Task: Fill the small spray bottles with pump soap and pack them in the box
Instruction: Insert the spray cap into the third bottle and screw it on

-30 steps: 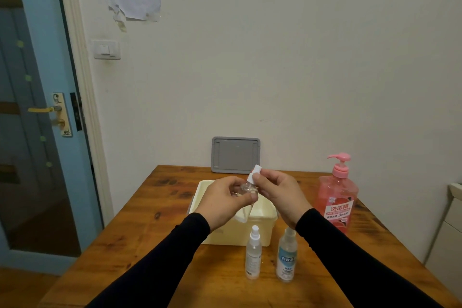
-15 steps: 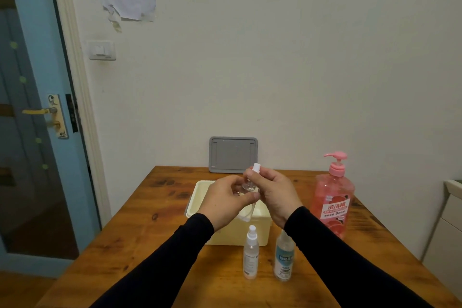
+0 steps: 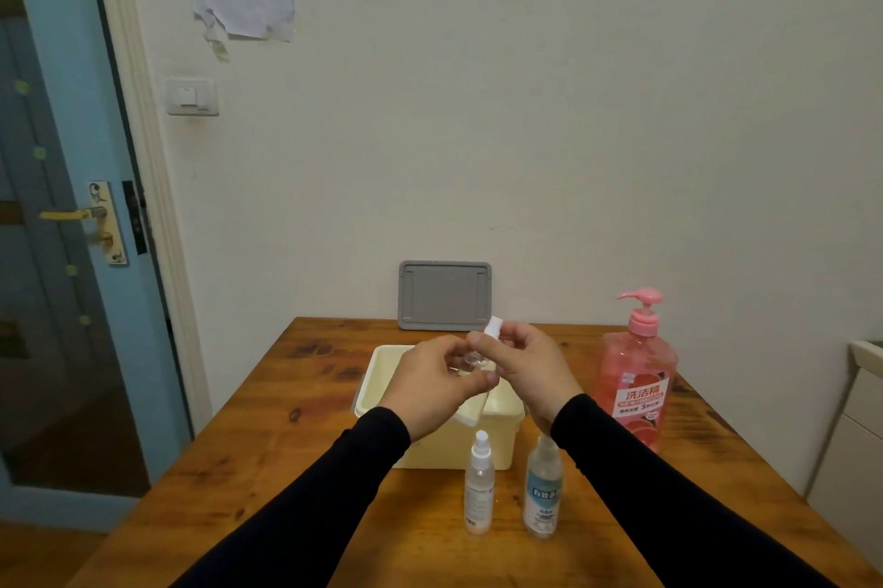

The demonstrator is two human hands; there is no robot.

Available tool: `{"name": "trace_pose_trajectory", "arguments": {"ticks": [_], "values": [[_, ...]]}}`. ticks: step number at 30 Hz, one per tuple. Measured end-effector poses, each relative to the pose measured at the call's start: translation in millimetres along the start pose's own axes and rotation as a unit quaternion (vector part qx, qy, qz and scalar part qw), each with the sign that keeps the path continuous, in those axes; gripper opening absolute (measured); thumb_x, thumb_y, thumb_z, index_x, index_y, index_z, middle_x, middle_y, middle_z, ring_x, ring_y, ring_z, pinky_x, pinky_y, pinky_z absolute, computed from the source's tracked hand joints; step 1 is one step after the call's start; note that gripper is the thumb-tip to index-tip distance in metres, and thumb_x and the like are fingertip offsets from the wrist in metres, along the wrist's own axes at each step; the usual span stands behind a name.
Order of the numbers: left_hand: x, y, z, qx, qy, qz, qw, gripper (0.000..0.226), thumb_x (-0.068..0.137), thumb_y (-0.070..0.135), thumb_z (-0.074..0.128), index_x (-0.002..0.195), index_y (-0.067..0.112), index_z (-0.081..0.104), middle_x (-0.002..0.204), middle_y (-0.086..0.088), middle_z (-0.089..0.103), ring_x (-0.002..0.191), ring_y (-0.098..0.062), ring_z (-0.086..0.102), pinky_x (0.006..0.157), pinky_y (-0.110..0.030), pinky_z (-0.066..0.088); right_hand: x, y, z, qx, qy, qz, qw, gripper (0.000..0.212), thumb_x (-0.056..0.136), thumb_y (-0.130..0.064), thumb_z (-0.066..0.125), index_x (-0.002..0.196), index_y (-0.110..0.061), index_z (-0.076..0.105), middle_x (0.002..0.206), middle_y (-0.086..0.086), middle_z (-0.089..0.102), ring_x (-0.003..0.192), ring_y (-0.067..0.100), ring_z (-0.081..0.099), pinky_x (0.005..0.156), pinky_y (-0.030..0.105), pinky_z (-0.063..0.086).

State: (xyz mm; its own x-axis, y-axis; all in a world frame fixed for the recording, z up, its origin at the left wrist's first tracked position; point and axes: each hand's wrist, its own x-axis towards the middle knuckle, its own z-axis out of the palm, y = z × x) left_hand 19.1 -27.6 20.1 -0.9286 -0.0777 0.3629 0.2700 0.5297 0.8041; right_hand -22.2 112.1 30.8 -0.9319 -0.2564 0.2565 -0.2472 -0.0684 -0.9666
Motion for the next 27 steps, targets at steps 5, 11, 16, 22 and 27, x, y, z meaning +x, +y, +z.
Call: {"name": "trace_pose_trajectory", "arguments": {"ticks": [5,11,16,22,27], "values": [[0.8,1.3,1.5,-0.007,0.001,-0.001,1.0,0.033,0.073,0.044,0.075,0.103,0.037,0.062,0.095,0.019,0.066,0.088,0.005,0.061,0.077,-0.019,0.051,-1.8,-2.7,3.3,0.052,-0.023,0.001,0.998,0.011,0.081,-0.026,0.073,0.089,-0.019,0.072,0.088,0.005,0.073,0.085,0.017,0.07,0.066,0.023,0.054],[2.9,-2.6,-1.3,-0.047,-0.012,-0.022,0.999,0.031,0.072,0.039,0.078,0.099,0.031,0.066,0.092,0.013,0.071,0.088,-0.003,0.066,0.084,-0.034,0.054,-1.5,-5.9,0.4,0.119,-0.066,0.048,0.99,0.035,0.091,-0.033,0.059,0.098,0.0,0.068,0.087,0.015,0.07,0.079,0.022,0.067,0.066,0.026,0.053],[6.5,-5.0,-5.4,-0.035,0.007,-0.033,0.999,0.027,0.072,0.039,0.078,0.094,0.033,0.065,0.088,0.015,0.07,0.085,0.0,0.064,0.08,-0.032,0.055,0.2,-0.5,-3.5,0.06,-0.061,0.035,0.996,0.022,0.091,-0.023,0.056,0.089,-0.009,0.073,0.092,0.012,0.072,0.087,0.022,0.065,0.081,0.032,0.053],[6.6,-6.0,-4.3,-0.004,0.003,-0.027,1.0,0.03,0.07,0.046,0.077,0.095,0.037,0.063,0.09,0.018,0.068,0.084,0.005,0.061,0.078,-0.027,0.054,1.8,1.0,-9.1,-0.102,0.019,-0.023,0.994,0.029,0.073,-0.047,0.074,0.092,-0.026,0.067,0.089,-0.008,0.072,0.087,0.006,0.066,0.079,0.027,0.052],[6.8,-3.5,-0.8,-0.012,-0.008,-0.024,1.0,0.036,0.068,0.048,0.077,0.1,0.038,0.063,0.093,0.018,0.068,0.086,0.005,0.062,0.079,-0.025,0.054,3.8,-1.8,-5.6,-0.012,-0.047,-0.006,0.999,0.035,0.082,-0.032,0.071,0.113,-0.02,0.062,0.103,0.0,0.072,0.097,0.014,0.067,0.09,0.037,0.052]]}}
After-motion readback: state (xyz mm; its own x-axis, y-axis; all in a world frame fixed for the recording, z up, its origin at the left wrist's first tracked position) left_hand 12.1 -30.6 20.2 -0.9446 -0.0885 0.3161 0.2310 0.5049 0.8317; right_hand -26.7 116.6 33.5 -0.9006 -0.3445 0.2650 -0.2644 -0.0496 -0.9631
